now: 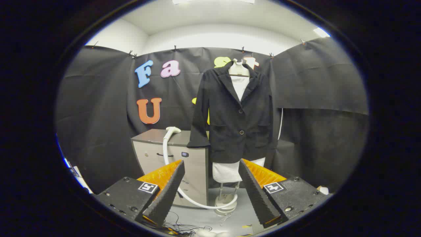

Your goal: Iron the clothes twice with a garment steamer, once on the left side and once on the right side.

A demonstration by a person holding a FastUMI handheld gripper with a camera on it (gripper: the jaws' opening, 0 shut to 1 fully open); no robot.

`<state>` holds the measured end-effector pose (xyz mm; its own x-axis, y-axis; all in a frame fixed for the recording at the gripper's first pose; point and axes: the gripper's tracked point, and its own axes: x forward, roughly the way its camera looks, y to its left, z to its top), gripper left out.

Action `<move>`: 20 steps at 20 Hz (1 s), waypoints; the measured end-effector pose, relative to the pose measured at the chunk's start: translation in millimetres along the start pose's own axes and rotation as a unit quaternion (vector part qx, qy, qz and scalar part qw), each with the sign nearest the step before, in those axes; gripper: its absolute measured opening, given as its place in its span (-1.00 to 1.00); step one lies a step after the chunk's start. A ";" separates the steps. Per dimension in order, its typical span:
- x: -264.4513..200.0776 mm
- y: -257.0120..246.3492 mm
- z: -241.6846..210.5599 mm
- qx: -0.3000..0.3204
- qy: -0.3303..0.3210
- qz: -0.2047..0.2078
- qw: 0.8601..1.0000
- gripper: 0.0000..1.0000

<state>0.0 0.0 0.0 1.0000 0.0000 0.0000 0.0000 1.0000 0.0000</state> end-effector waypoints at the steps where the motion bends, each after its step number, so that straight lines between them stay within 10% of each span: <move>1: 0.2 -0.3 0.0 0.003 0.001 0.001 1.000 1.00; 20: 95.6 43.4 11.7 0.015 0.019 0.024 0.999 1.00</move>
<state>95.6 43.4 11.7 0.9982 0.0477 -0.0371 -0.0466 0.9985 0.0301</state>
